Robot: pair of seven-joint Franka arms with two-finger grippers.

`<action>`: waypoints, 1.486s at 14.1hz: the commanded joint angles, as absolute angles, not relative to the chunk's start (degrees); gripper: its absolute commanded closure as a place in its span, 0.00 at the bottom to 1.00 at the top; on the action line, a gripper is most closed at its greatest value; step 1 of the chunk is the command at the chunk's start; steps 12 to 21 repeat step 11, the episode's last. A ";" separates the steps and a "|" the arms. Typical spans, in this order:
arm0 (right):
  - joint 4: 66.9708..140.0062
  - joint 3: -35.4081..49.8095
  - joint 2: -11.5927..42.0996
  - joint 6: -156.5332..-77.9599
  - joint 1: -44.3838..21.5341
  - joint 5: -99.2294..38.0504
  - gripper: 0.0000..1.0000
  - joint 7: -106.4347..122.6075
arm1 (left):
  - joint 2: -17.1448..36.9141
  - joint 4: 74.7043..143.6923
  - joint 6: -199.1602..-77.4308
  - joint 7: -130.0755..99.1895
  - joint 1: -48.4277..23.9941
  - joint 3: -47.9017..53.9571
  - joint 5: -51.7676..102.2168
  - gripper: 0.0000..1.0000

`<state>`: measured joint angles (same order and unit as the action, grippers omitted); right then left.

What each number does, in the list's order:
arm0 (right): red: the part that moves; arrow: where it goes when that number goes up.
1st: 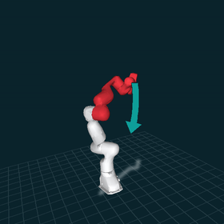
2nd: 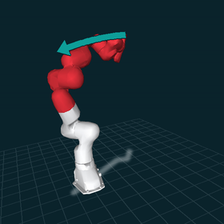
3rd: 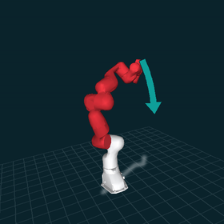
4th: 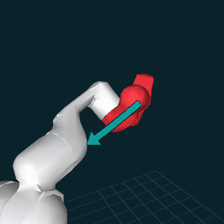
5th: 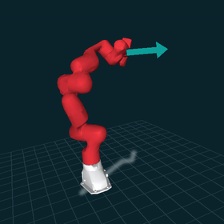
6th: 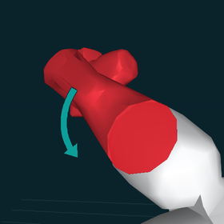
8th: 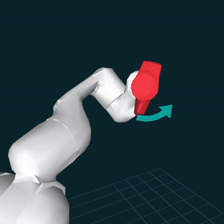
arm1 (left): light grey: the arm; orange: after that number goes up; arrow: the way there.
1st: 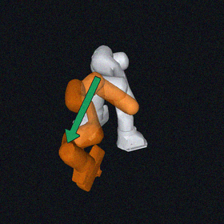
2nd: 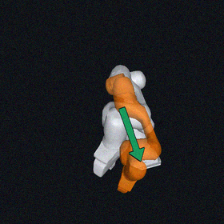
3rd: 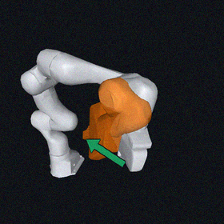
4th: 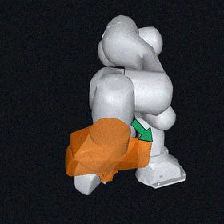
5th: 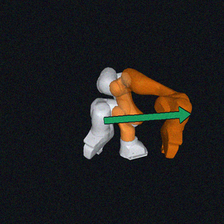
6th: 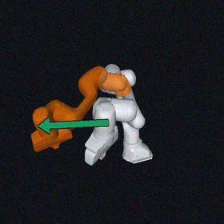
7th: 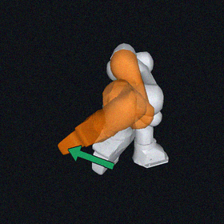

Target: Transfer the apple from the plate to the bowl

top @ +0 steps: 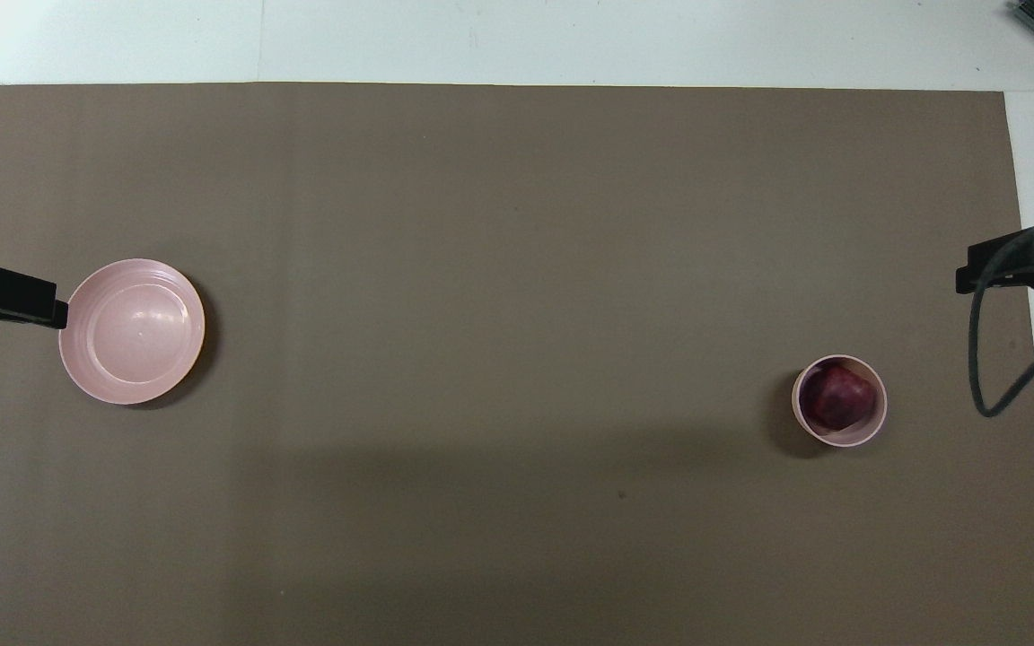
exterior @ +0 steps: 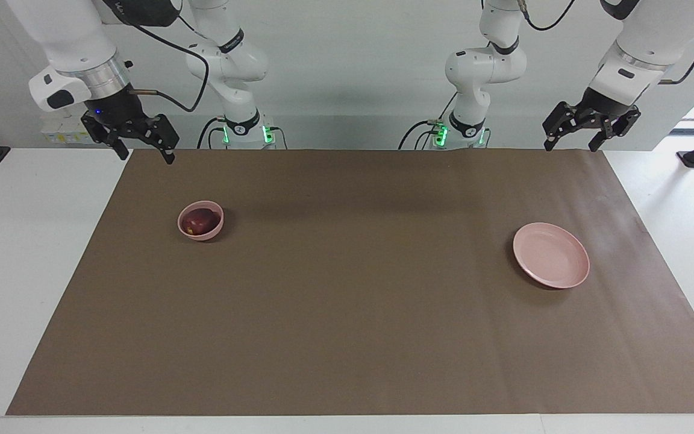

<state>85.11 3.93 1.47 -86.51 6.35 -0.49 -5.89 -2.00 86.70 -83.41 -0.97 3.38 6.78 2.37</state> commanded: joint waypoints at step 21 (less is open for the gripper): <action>84.11 4.31 1.85 -85.34 6.50 0.79 0.00 -4.92 | -2.81 87.54 -83.41 -1.32 3.78 5.54 2.99 0.00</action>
